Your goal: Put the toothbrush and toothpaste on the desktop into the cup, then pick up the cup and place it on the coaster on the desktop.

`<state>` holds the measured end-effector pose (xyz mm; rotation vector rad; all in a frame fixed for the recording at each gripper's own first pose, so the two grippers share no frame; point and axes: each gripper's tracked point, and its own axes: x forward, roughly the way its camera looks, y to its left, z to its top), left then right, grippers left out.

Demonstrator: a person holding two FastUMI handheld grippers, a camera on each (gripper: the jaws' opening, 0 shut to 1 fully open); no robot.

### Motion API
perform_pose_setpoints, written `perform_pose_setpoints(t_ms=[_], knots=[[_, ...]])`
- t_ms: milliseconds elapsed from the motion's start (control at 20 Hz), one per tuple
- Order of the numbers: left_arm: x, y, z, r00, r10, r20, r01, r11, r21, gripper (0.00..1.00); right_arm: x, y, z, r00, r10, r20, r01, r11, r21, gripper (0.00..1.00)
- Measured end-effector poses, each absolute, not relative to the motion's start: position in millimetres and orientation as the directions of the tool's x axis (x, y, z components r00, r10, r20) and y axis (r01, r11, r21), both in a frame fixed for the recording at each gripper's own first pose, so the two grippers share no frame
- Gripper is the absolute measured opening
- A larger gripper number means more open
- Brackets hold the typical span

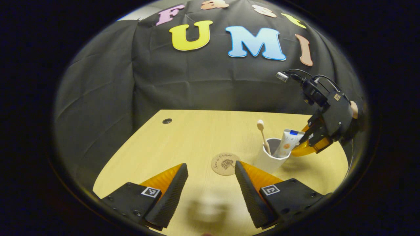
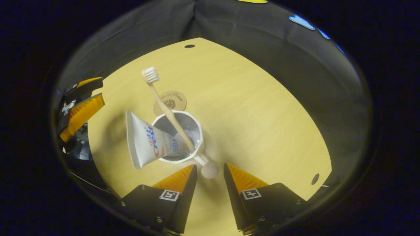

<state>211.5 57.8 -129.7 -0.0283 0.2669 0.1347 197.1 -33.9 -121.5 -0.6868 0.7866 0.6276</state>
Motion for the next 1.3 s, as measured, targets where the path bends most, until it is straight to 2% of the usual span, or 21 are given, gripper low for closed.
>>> perform_pose_setpoints(t_ms=[550,650,750,800,900,1050,1300], knots=[[205,78,-143,0.937,0.168,-0.306,-0.187,0.982,-0.032,0.96,207,-21,-137,0.509,0.222,-0.831,-0.776,0.536,-0.332,0.54],[205,79,-144,0.935,0.171,-0.310,-0.191,0.981,-0.035,0.95,211,-25,-138,0.534,0.214,-0.818,-0.766,0.531,-0.361,0.35],[206,78,-145,0.934,0.171,-0.313,-0.192,0.981,-0.038,0.95,211,-28,-147,0.529,0.211,-0.822,-0.765,0.539,-0.354,0.32],[205,77,-144,0.934,0.172,-0.314,-0.193,0.980,-0.039,0.95,209,-28,-141,0.525,0.210,-0.825,-0.767,0.536,-0.352,0.23],[207,75,-145,0.934,0.171,-0.314,-0.193,0.980,-0.042,0.97,208,-26,-137,0.535,0.223,-0.815,-0.762,0.544,-0.351,0.23],[205,73,-145,0.934,0.168,-0.314,-0.192,0.980,-0.046,0.95,205,-27,-139,0.550,0.237,-0.801,-0.737,0.589,-0.332,0.12],[207,75,-146,0.935,0.165,-0.313,-0.189,0.981,-0.048,0.96,199,-28,-145,0.573,0.242,-0.783,-0.683,0.669,-0.293,0.12]])
